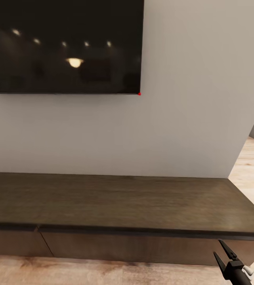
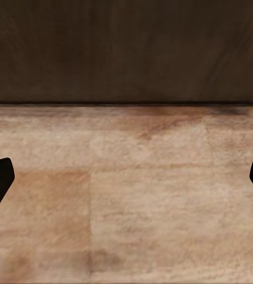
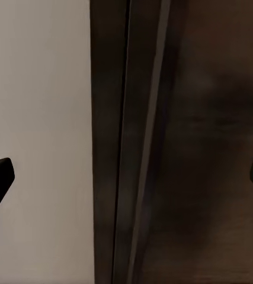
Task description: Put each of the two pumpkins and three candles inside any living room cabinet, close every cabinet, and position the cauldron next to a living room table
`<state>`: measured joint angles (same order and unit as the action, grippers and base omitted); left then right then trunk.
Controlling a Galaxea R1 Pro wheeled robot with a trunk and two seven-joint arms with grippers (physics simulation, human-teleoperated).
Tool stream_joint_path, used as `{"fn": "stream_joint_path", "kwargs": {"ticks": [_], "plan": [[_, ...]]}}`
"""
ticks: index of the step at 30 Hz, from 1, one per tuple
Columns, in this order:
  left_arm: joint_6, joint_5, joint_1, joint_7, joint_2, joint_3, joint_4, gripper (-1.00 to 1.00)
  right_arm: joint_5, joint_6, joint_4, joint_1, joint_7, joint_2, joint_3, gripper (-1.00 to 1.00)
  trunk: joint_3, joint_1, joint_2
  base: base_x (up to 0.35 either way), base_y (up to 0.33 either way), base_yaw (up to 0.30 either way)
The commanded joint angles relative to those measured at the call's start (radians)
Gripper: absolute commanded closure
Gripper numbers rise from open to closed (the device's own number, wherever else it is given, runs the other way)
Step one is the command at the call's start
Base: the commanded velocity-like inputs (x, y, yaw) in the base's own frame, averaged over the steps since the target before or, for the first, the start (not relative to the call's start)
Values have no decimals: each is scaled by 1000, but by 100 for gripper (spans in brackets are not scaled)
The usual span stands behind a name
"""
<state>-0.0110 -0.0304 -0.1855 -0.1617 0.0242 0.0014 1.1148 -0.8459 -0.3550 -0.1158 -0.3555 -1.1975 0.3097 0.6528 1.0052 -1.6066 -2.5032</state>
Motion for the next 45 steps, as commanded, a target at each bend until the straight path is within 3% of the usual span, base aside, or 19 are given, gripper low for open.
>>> {"fn": "stream_joint_path", "kwargs": {"ticks": [1, 23, 27, 45], "plan": [[-1, -2, 0, -3, 0, 0, 0, -100, -10, -9, 1, 0, -2, 0, -5, -100, 1, 0, 0, 129, 0, 0], [-1, -8, 0, -5, 0, 0, 0, -100, -10, -9, 1, 0, -1, 0, -5, -100, 1, 0, 0, 46, 0, 0], [-1, -8, 0, -5, 0, 0, 0, -100, -10, -9, 1, 0, -1, 0, -5, -100, 16, -2, -1, 3, 0, 0], [-1, -10, 0, -6, 0, 0, 0, -100, -10, -9, 1, 0, 1, -1, -7, -100, 16, -2, -1, 0, 0, 0]]}}
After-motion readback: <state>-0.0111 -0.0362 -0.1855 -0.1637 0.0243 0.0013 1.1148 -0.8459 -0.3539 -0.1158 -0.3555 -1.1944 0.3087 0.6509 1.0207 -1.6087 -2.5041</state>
